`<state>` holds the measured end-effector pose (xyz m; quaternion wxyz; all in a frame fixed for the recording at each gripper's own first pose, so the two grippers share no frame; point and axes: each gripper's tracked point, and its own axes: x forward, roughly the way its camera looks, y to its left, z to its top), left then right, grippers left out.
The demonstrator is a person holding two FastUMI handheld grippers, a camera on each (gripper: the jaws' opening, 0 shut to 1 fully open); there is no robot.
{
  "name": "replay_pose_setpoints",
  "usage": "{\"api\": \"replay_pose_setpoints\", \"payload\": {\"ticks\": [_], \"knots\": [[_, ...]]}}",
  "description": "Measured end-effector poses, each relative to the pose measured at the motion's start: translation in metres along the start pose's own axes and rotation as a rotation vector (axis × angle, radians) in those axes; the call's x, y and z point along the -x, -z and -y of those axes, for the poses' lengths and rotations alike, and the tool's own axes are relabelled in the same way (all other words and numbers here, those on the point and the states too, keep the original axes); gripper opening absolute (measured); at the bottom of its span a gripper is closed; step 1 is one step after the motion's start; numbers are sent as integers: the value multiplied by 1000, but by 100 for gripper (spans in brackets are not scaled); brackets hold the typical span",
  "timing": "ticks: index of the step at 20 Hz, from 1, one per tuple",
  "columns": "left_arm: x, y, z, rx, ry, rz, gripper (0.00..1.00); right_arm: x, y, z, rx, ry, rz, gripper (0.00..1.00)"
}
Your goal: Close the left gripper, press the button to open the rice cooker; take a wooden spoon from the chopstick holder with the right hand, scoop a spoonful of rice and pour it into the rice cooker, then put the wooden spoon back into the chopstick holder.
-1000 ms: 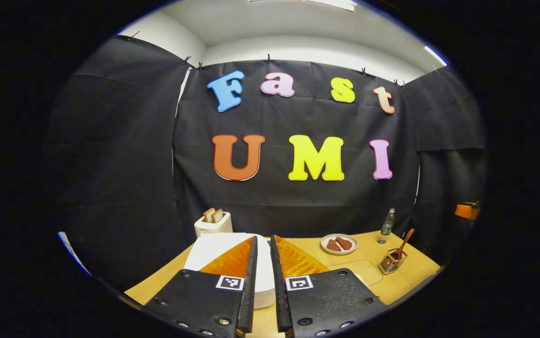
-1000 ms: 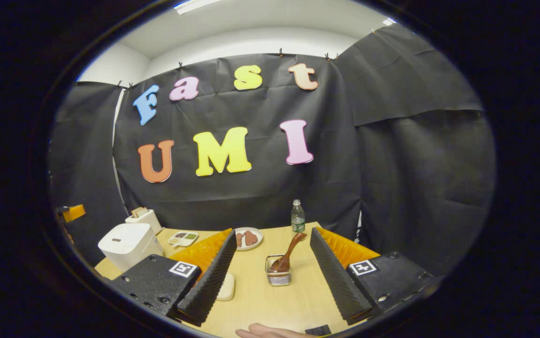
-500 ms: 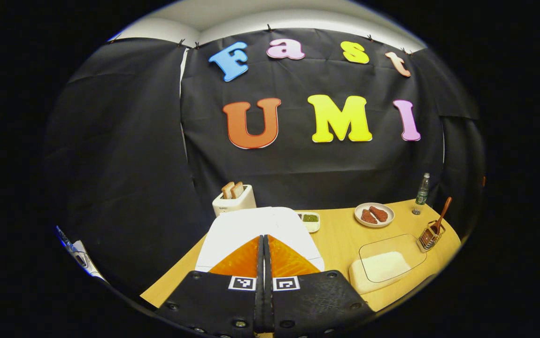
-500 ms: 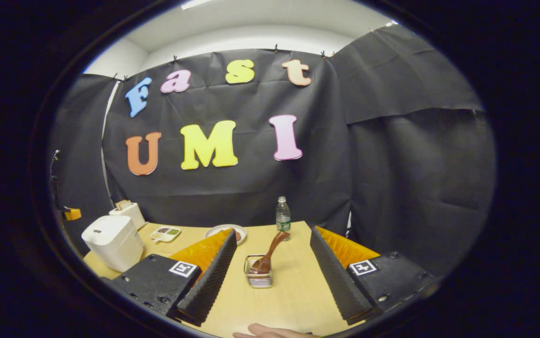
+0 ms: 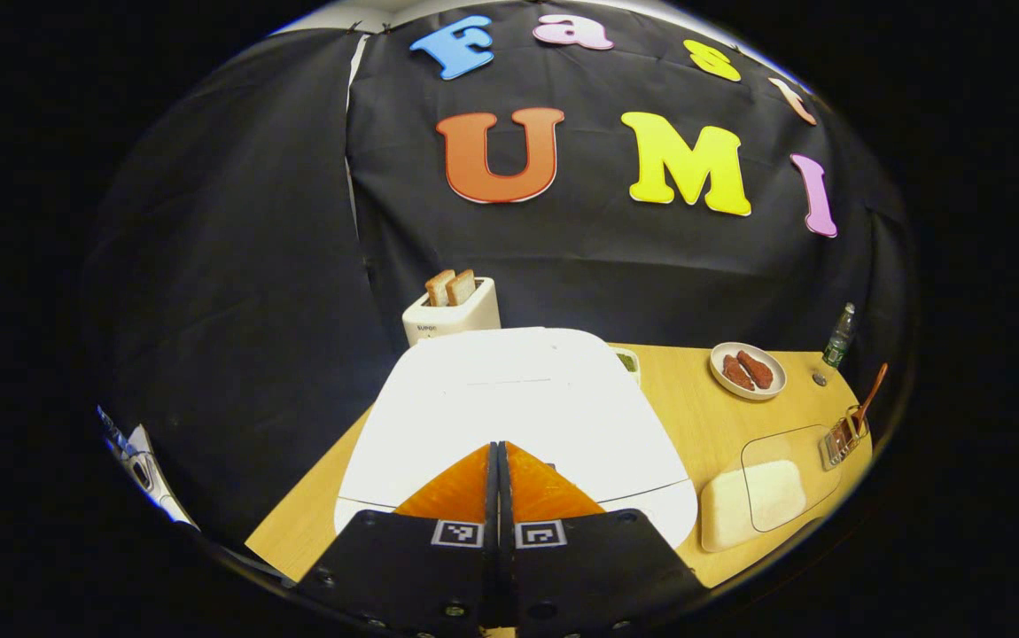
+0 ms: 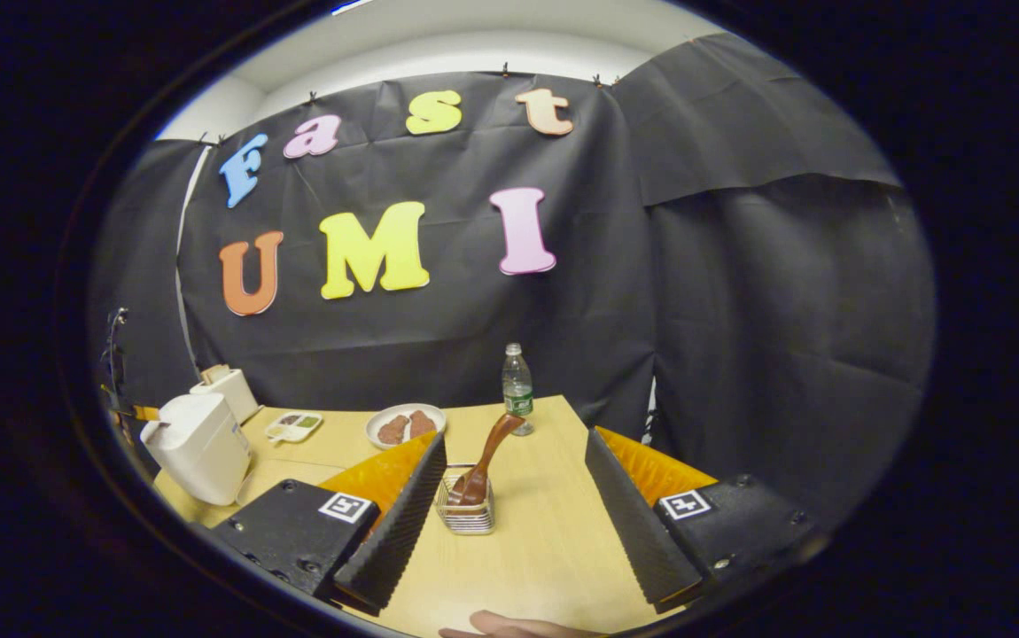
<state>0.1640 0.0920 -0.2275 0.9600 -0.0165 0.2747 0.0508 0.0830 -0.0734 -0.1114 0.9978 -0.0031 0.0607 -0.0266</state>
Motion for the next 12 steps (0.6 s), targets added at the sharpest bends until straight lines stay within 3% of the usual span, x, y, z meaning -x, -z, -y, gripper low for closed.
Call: {"api": "replay_pose_setpoints", "payload": {"ticks": [8, 12], "knots": [[-1, 8, -2, 10, -23, -6, 0, -1, 9, -13, -13, -19, -20, 100], [1, 6, -3, 5, -21, 56, 0, -3, 18, -21, 19, -29, -25, 100]]}}
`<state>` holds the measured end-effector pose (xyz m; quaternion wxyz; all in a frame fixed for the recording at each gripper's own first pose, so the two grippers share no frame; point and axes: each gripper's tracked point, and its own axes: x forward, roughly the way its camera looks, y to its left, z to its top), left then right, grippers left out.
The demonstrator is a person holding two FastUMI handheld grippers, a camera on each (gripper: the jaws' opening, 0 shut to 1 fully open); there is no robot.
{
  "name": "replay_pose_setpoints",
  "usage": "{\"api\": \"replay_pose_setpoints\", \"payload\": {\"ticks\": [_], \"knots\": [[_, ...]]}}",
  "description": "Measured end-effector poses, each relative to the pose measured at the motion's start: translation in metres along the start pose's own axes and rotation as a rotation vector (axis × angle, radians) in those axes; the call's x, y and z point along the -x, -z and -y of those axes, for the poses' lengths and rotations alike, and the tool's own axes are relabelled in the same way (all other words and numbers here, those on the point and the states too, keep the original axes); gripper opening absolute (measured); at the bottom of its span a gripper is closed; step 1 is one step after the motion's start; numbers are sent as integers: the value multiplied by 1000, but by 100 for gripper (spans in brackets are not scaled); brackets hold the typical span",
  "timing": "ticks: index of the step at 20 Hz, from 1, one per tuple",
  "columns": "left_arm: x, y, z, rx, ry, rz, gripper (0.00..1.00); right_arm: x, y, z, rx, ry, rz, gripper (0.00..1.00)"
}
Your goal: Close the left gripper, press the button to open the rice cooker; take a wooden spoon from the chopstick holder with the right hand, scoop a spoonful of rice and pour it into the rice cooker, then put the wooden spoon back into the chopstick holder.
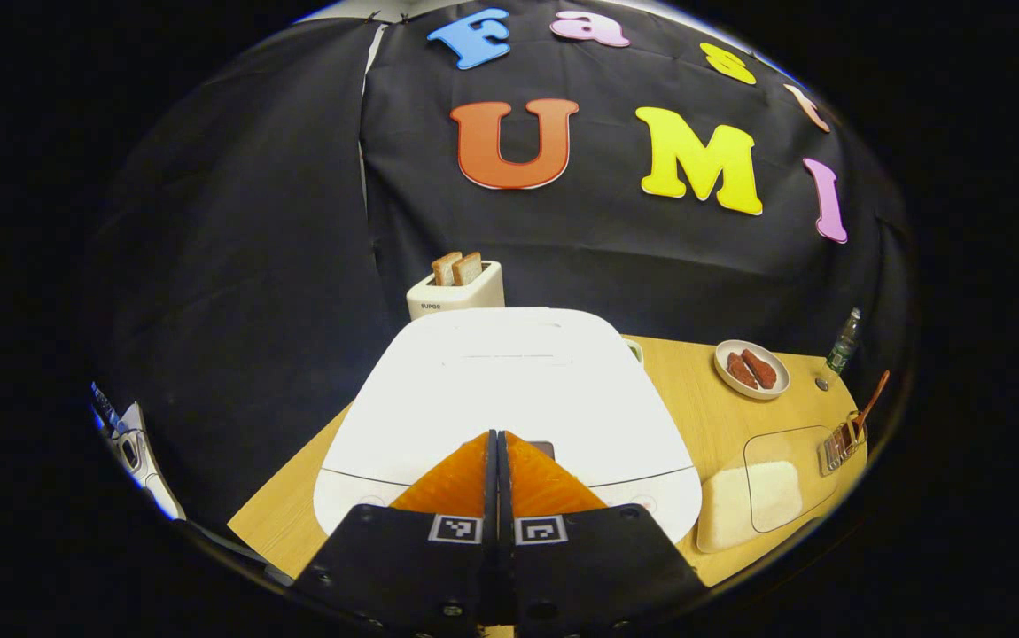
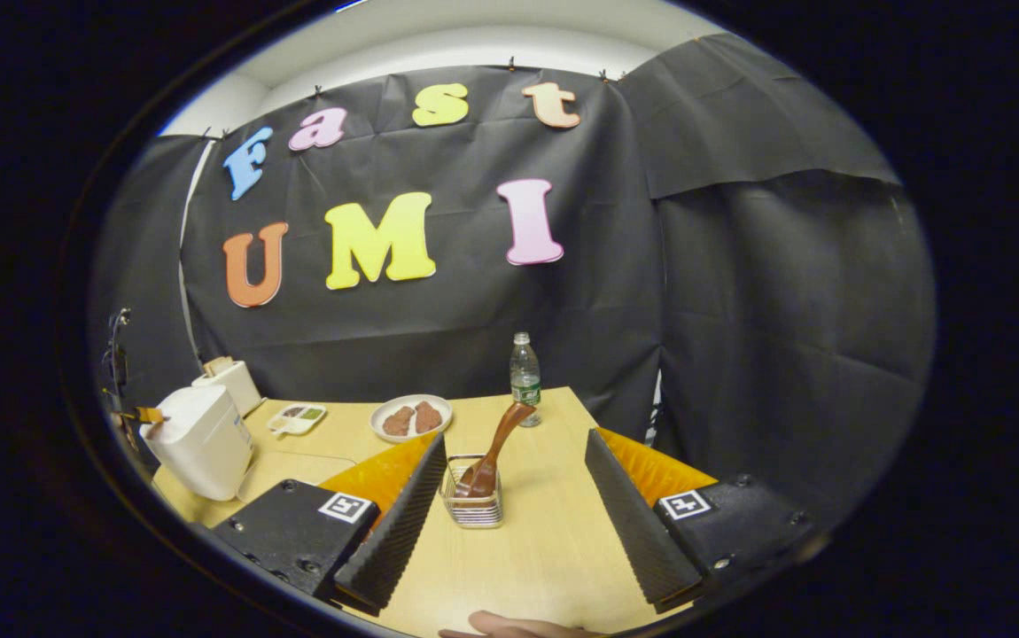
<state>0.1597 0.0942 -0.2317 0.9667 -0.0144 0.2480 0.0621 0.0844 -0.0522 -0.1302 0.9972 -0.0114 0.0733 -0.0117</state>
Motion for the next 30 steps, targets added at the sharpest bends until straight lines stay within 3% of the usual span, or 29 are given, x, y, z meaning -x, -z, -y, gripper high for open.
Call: {"api": "replay_pose_setpoints", "payload": {"ticks": [5, 8, 10, 11, 13, 21, 26, 27, 30], "knots": [[31, -25, -6, 68, 24, 105, 0, -8, 17, -1, 3, 3, -31, 99], [69, -43, -13, 55, -3, 182, 26, -12, 25, -6, -8, -6, -52, 99], [101, -51, -8, 59, 22, 247, 29, -15, 29, -8, -5, 0, -54, 100], [120, -44, 10, 80, 100, 240, 28, -18, 33, -9, -11, -2, -58, 99], [150, -33, 38, 117, 225, 226, 96, -25, 41, -13, -26, -6, -76, 100], [230, -34, 23, -27, 109, 435, 94, -71, 57, -15, -64, -29, -82, 100], [266, -19, 36, -34, 142, 488, 94, -108, 67, -21, -109, -43, -75, 100], [272, -15, 37, -44, 142, 499, 94, -118, 72, -22, -110, -40, -86, 96], [284, -12, 38, -73, 129, 540, 94, -146, 84, -24, -116, -32, -117, 100]]}}
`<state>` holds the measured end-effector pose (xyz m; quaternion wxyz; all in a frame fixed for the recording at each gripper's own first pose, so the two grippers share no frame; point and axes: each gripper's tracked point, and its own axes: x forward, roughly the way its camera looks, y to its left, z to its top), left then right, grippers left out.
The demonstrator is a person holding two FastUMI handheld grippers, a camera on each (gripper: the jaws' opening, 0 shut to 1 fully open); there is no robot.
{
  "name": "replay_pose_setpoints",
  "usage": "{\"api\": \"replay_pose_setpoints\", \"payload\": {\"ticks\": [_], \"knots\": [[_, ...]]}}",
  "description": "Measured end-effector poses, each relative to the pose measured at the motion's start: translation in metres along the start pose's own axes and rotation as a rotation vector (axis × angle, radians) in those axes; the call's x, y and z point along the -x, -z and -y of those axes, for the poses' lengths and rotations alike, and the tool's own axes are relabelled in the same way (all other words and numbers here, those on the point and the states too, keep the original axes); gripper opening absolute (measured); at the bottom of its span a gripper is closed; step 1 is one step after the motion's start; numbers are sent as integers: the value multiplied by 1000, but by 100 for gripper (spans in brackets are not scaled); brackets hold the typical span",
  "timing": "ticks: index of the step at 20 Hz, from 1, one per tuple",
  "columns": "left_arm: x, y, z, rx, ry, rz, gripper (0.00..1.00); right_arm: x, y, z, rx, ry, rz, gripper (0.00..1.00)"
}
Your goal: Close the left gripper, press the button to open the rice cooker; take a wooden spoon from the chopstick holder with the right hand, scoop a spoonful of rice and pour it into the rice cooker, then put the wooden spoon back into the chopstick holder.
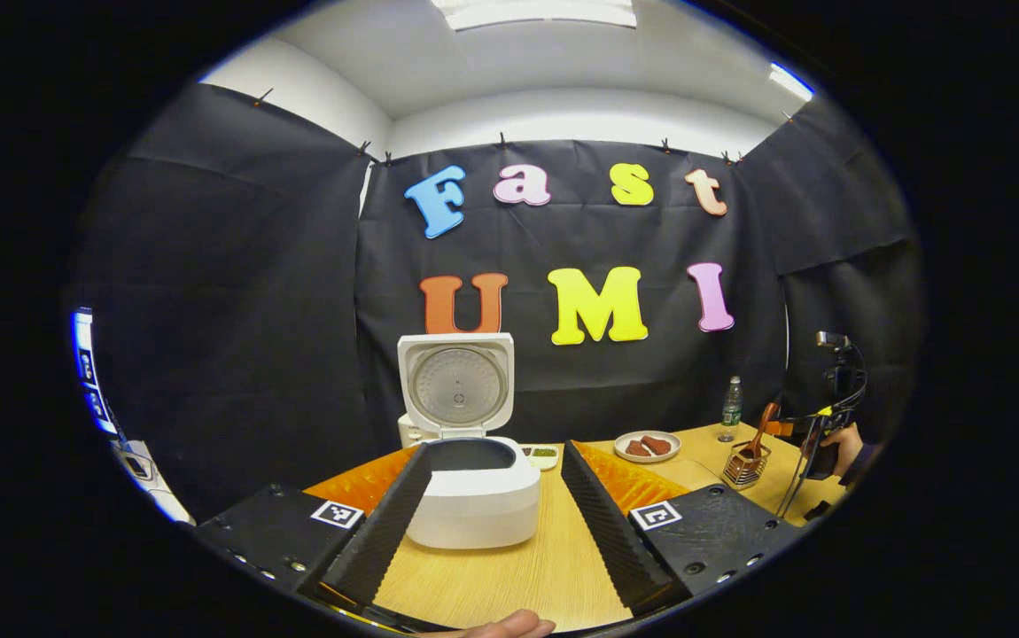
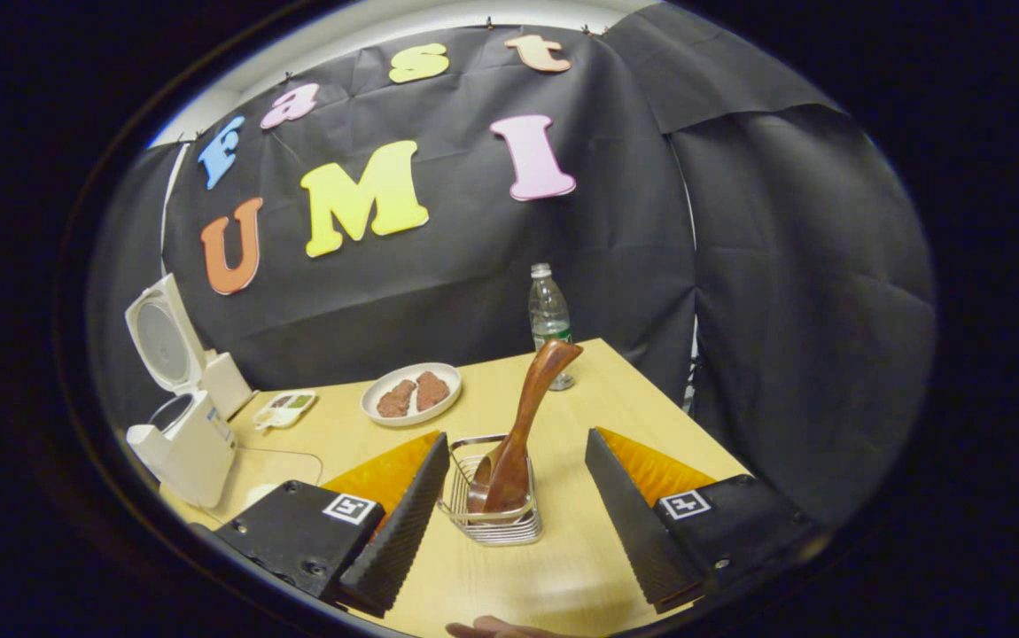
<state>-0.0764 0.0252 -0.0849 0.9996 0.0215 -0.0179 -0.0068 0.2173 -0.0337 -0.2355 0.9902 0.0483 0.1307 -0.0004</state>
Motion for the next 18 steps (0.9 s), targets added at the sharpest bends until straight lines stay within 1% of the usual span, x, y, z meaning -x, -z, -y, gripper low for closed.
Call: {"api": "replay_pose_setpoints", "payload": {"ticks": [3, 6, 8, 9, 10, 11, 12, 13, 14, 15, 16, 17, 18], "knots": [[11, 10, 2, -26, -1, 2, 93, -30, 7, -4, -69, -24, -34, 100], [10, 12, 1, -4, 4, 10, 95, -61, 12, -6, -136, -48, -72, 98], [8, 19, 1, 16, 12, -3, 95, -76, 12, -6, -178, -51, -83, 95], [5, 22, -3, 17, 7, -9, 95, -83, 9, -3, -187, -36, -66, 89], [2, 25, -5, 17, 1, -17, 95, -89, 6, 1, -173, -21, -55, 87], [0, 28, -6, 18, -3, -26, 96, -93, 9, 7, -148, 10, -58, 69], [-2, 30, -5, 19, -2, -34, 95, -95, 11, 9, -133, 24, -61, 63], [-4, 33, -6, 20, -2, -40, 95, -93, 8, 8, -141, 29, -54, 51], [-5, 35, -6, 21, -1, -44, 95, -94, 7, 3, -155, 21, -58, 39], [-4, 38, -6, 20, 4, -51, 95, -85, 6, -6, -161, -10, -61, 26], [-3, 40, -5, 21, 7, -57, 95, -81, 4, -11, -160, -35, -63, 24], [-1, 41, -3, 22, 12, -61, 95, -80, 0, -10, -149, -31, -45, 19], [1, 42, -1, 20, 19, -62, 95, -77, -6, -8, -138, -18, -33, 18]]}}
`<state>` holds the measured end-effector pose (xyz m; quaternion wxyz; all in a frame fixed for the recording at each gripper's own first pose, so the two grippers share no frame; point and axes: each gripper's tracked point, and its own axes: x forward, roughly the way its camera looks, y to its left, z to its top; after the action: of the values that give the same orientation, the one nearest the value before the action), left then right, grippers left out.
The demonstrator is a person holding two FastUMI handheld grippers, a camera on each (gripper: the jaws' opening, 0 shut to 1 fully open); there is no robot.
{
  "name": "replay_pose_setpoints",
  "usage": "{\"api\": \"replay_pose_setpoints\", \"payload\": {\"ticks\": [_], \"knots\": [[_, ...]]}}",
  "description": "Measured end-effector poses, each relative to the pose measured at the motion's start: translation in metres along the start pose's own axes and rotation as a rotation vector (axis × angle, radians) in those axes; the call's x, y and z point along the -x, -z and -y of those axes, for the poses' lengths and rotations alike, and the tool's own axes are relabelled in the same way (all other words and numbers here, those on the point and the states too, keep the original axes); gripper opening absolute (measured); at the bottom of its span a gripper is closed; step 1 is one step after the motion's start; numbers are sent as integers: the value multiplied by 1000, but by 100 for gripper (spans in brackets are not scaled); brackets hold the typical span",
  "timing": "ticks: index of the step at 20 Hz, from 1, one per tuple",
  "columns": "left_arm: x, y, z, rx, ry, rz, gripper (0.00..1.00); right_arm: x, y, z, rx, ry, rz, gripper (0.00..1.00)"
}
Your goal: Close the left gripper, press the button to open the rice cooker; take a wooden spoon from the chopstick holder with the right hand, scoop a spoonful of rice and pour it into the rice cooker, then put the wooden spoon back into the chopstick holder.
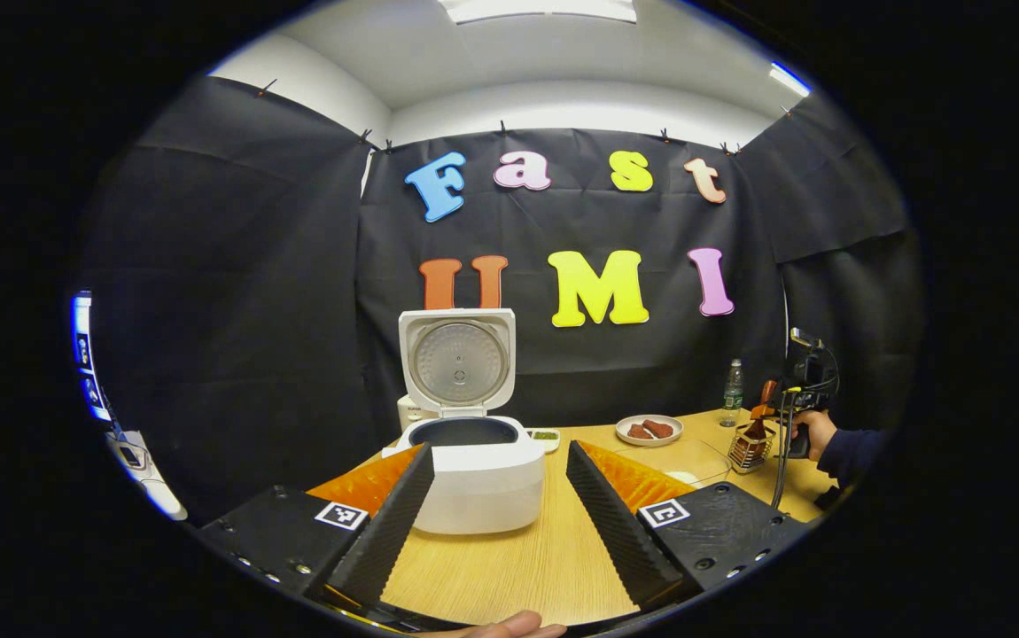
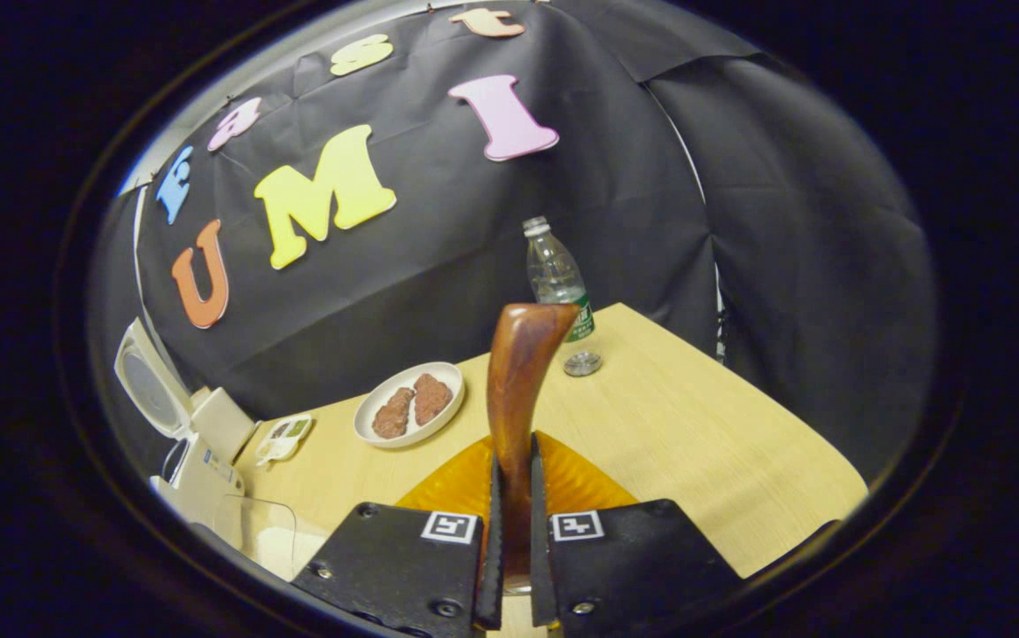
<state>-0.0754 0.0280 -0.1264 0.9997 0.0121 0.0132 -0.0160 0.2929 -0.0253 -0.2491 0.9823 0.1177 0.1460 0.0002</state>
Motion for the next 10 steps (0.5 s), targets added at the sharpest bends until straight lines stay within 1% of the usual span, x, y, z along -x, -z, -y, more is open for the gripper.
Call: {"api": "replay_pose_setpoints", "payload": {"ticks": [1, 4, 7, 10], "knots": [[3, 0, 1, -5, 3, 4, 95, 6, -6, 1, 10, 13, 20, 16], [13, -5, 2, -19, 12, 26, 95, 26, -23, -4, 36, 22, 67, 14], [20, -6, 4, -24, 24, 35, 95, 48, -39, -11, 102, 66, 124, 14], [28, -10, 3, -20, 33, 52, 95, 79, -54, -29, 154, 83, 180, 14]]}}
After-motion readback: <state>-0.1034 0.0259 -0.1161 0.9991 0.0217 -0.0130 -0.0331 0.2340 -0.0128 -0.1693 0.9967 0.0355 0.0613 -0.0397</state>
